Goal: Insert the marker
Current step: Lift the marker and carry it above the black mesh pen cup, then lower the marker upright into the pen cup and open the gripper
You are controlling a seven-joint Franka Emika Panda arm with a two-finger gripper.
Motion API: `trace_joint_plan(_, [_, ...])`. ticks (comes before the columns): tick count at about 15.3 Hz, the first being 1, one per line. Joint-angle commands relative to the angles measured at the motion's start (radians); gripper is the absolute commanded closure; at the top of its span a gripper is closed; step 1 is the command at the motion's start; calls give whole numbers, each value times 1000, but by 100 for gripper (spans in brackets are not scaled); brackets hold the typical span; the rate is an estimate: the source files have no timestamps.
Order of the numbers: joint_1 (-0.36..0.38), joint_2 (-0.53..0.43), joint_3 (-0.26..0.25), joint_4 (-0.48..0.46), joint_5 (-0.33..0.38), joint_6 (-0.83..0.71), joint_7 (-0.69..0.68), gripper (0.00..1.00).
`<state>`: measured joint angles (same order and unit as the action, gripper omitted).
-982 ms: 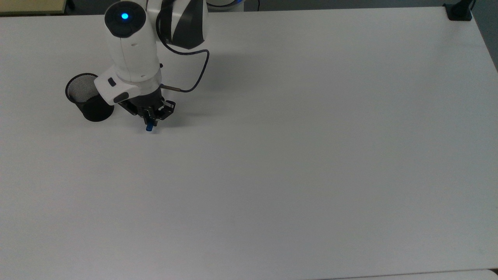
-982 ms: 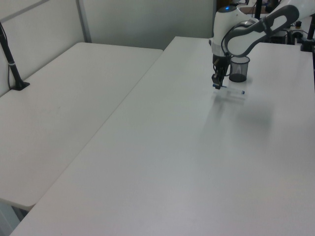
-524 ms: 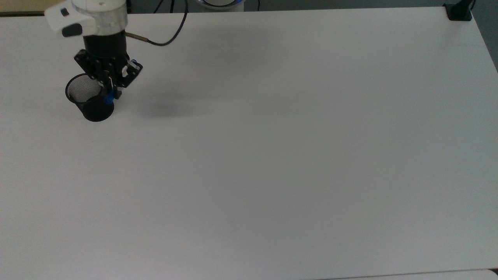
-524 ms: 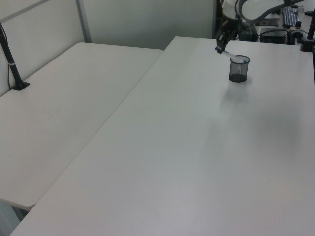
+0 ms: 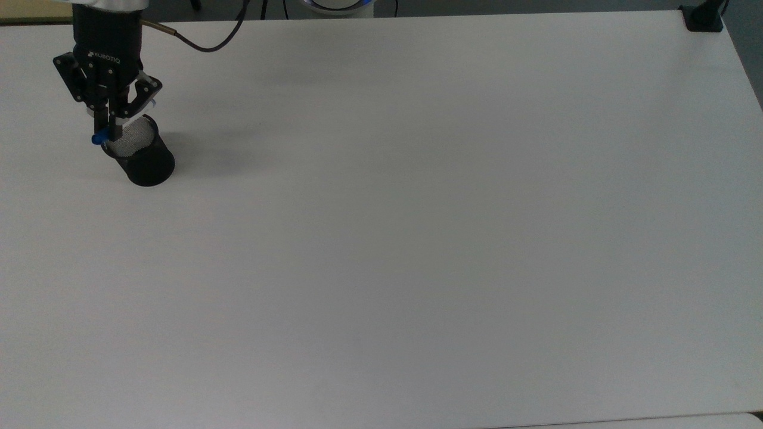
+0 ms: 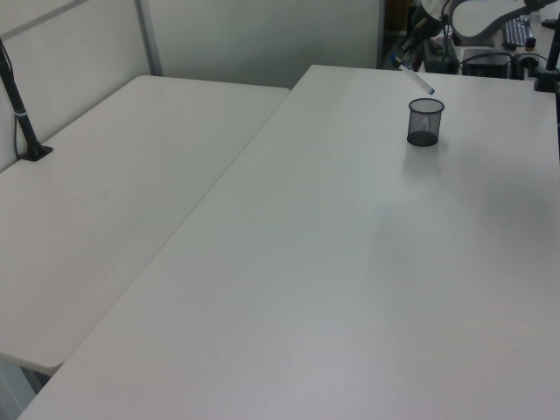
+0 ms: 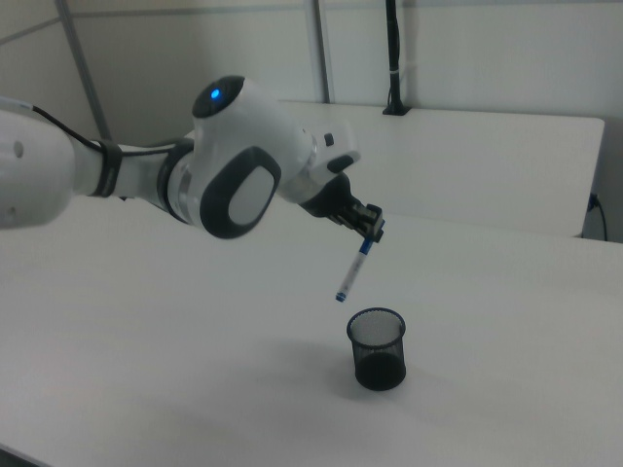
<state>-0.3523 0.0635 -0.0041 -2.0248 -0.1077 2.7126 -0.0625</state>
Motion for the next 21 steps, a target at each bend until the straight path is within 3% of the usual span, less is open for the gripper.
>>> trace_joint_plan(1, [-33, -24, -8, -75, 25, 140, -78, 100])
trace_joint_plan(8, [-57, 38, -10, -161, 25, 404, -166, 100])
trace_joint_plan(17, [-56, 116, -10, -201, 25, 529, -163, 100])
trace_joint_plan(18, [-57, 114, -10, -201, 25, 524, -158, 98])
trace_joint_plan(21, [-62, 111, -10, -200, 26, 521, -148, 70])
